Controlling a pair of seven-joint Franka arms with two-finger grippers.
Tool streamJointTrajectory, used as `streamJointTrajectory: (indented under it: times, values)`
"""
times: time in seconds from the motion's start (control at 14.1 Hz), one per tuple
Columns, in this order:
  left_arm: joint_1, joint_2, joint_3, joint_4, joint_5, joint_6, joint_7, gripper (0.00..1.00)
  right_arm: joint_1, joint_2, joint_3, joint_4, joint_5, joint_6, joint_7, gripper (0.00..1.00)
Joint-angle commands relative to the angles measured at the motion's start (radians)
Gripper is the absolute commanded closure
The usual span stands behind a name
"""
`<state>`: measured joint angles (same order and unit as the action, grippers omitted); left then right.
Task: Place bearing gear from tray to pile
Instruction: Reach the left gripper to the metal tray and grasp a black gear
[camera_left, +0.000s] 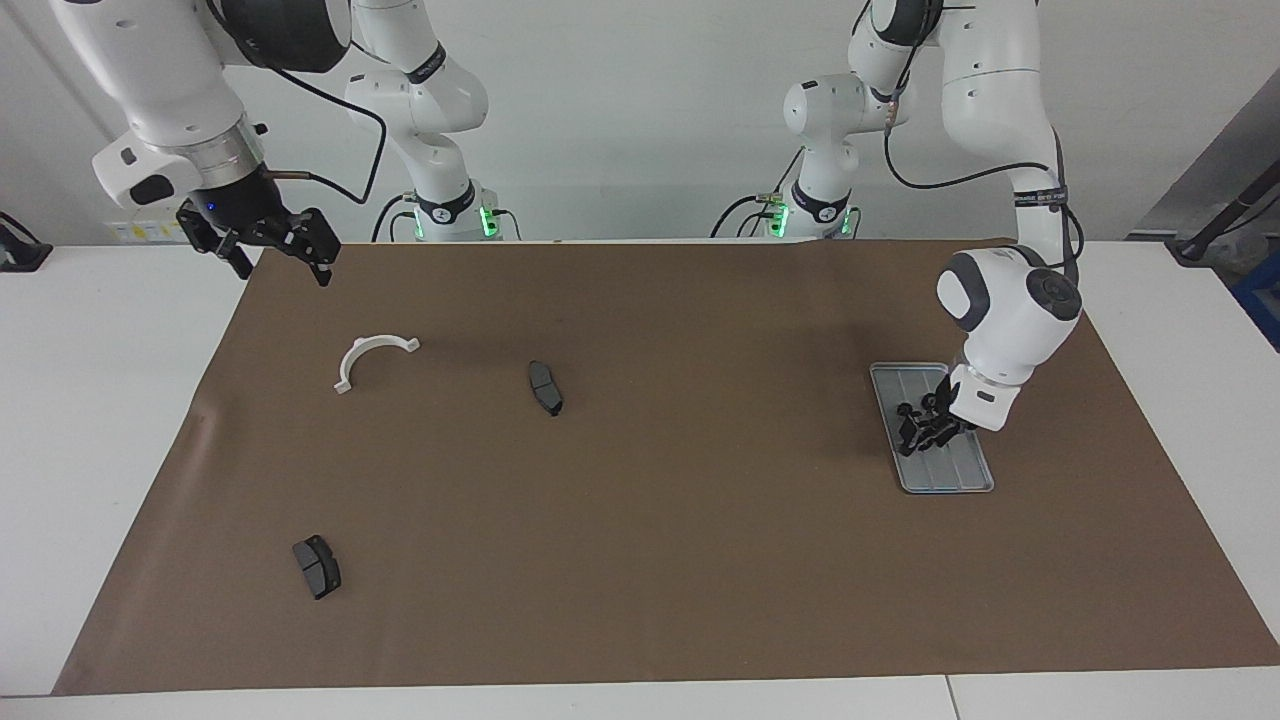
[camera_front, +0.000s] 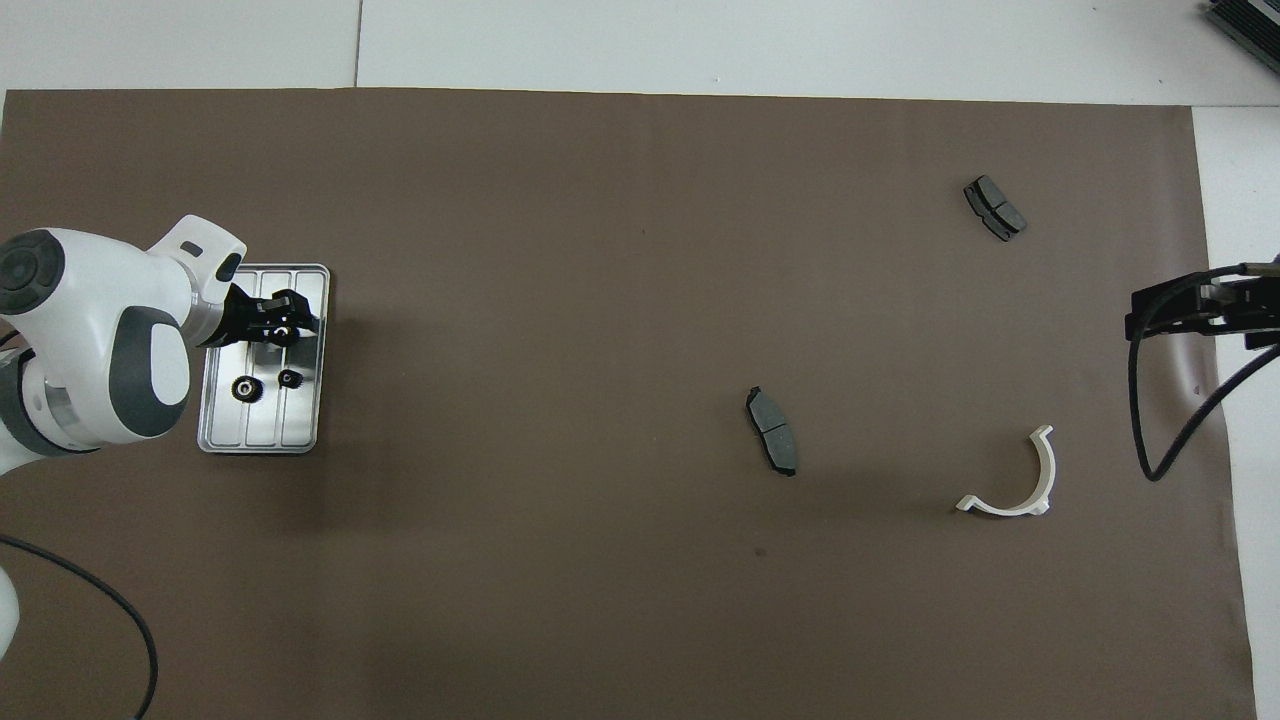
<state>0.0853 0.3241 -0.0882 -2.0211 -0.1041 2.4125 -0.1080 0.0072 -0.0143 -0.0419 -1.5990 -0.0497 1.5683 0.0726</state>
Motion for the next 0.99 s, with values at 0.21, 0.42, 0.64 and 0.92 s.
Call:
streamJointTrajectory:
  times: [0.21, 0.42, 0.64, 0.92]
  values:
    - [-0.022, 0.000, 0.007, 0.001, -0.003, -0.036, 0.007, 0.46, -0.009, -0.019, 0.005, -0.018, 0.019, -0.001, -0.011, 0.00]
    - [-0.021, 0.000, 0.007, 0.002, 0.011, -0.036, 0.007, 0.50, -0.009, -0.019, 0.005, -0.018, 0.019, -0.001, -0.011, 0.00]
    - [-0.021, 0.000, 0.007, 0.002, 0.011, -0.036, 0.007, 0.54, -0.009, -0.019, 0.005, -0.019, 0.019, -0.001, -0.011, 0.00]
    - [-0.021, 0.000, 0.007, 0.002, 0.011, -0.036, 0.007, 0.67, -0.009, -0.019, 0.005, -0.018, 0.019, -0.001, -0.011, 0.00]
